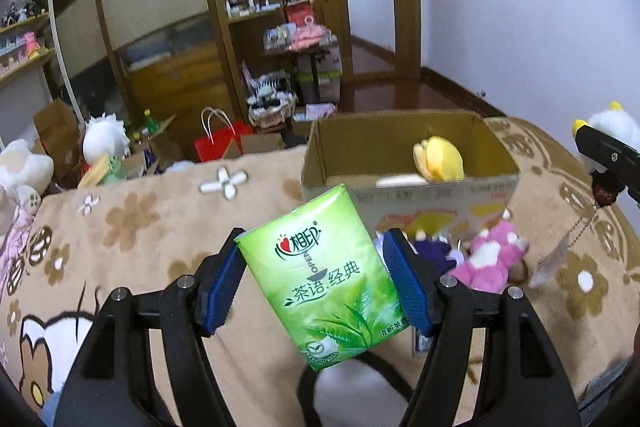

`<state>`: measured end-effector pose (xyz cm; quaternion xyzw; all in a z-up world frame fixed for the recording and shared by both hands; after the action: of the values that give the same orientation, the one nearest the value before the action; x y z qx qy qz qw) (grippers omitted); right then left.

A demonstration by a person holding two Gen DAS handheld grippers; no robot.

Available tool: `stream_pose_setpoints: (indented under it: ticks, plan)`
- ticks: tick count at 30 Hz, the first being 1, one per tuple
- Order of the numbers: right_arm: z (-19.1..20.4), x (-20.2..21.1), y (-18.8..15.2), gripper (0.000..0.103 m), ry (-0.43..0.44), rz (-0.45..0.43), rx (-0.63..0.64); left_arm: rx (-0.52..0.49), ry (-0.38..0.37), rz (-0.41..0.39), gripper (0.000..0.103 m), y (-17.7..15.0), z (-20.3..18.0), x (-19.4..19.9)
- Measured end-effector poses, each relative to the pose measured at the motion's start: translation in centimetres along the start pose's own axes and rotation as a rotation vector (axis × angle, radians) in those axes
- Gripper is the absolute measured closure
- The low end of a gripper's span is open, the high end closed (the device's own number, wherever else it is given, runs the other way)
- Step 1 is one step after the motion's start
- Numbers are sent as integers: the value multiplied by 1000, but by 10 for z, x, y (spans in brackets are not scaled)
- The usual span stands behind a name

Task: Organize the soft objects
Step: 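Lift both items into the cardboard box and open both tools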

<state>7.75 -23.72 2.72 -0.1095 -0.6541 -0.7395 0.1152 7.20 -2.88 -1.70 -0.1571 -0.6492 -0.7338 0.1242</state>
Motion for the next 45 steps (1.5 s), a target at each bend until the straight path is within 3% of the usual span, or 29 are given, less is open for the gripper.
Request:
stream_pose_setpoints:
  ticks: [12, 19, 27, 31, 33, 39, 45]
  plan:
    - [11, -32, 40, 71, 37, -63, 57, -61, -15, -139, 35, 51, -1, -30]
    - [22, -57, 57, 71, 68, -82, 103, -57, -27, -135, 35, 66, -1, -56]
    - [24, -77, 48, 70, 106, -55, 99, -13, -4, 75, 34, 25, 21, -97]
    - [19, -82, 43, 70, 140, -60, 72, 11, -15, 195, 22, 1, 32, -114]
    - [18, -85, 42, 70, 154, -60, 57, 21, -15, 238, 21, -8, 34, -121]
    - [20, -88, 42, 70, 156, -57, 52, 77, -76, 400, 19, -41, 33, -142]
    - [21, -93, 34, 70, 156, -34, 43, 54, -121, 539, 19, -67, 23, -153]
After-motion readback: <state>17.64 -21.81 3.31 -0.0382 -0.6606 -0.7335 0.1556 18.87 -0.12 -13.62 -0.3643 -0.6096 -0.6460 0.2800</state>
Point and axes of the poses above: each gripper's, at about its wrist camera, not at the fingertips, and x roughly against the way its jaws point, z to its left, y to its top, the point moved 2 cm from there along -x, roughly the way its jaws point, and after that the axes turned 15 degrees about -z, right-handed, at the moved point
